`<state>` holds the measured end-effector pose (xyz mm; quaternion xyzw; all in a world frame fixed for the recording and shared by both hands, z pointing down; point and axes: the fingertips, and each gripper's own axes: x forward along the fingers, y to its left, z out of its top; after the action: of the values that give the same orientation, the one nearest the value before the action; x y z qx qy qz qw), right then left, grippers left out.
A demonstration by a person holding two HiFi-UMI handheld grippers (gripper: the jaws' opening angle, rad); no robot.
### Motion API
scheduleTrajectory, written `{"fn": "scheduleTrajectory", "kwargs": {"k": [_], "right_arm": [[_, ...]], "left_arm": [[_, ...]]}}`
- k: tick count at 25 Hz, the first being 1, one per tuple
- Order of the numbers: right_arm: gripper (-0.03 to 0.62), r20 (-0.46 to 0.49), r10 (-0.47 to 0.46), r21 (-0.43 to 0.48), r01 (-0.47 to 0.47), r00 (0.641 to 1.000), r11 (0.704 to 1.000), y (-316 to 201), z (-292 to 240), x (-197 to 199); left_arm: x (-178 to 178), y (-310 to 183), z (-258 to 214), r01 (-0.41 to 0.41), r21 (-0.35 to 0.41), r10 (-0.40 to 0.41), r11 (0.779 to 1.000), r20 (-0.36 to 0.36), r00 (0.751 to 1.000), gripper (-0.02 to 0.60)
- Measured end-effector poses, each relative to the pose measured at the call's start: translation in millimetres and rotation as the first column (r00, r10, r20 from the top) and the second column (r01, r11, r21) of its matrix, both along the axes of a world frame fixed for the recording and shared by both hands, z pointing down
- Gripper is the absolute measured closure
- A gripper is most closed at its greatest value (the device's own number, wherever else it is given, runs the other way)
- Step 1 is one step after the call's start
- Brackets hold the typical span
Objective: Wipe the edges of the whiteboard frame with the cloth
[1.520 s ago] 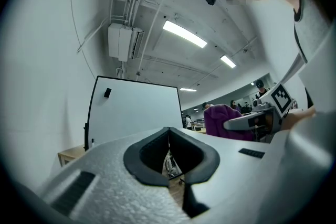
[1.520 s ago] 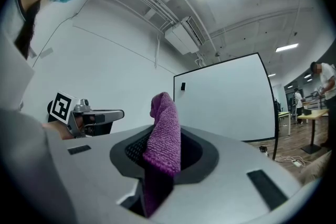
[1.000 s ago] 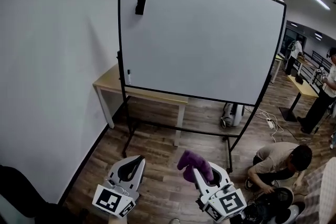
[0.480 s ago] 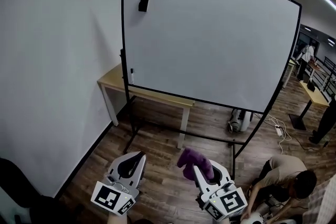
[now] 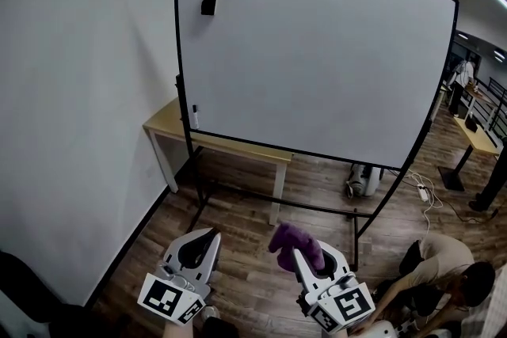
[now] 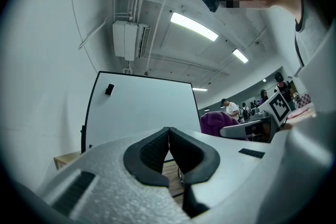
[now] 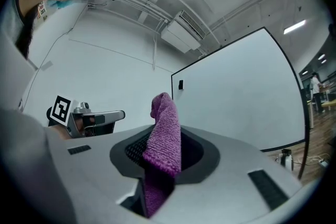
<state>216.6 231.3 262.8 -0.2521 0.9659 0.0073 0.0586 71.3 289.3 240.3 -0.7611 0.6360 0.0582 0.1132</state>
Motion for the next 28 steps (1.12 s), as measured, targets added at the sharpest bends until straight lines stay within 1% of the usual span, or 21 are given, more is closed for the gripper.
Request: {"fn": "scheduleTrajectory", "kwargs": {"k": [5, 10, 21, 28], "right_arm": [[0.514, -0.003, 0.03, -0.006, -0.03, 1.0, 1.0, -16.2, 1.9, -26.6], [0.514, 0.009, 0.069, -0.012, -0.069, 0.998, 0.998, -33.8, -0.6, -57.0], [0.514, 0.0, 0.132, -0.035, -0.131, 0.991, 0.991, -67.5, 4.9, -144.4], [0.514, -0.005, 0.164, -0.047, -0.164, 0.986, 0.985, -76.0, 12.3, -189.4]], "left_arm": [[-30.4, -19.6, 0.2, -0.02, 0.002, 0.02, 1.0, -0.002, 1.0, 0.565], [-65.5, -41.1, 1.9, -0.043, -0.012, 0.043, 0.999, 0.007, 0.999, 0.565], [-153.5, -85.0, 6.2, -0.105, -0.031, 0.106, 0.994, 0.032, 0.994, 0.565], [-203.0, -98.2, 12.2, -0.129, -0.031, 0.13, 0.991, 0.017, 0.991, 0.565]]}}
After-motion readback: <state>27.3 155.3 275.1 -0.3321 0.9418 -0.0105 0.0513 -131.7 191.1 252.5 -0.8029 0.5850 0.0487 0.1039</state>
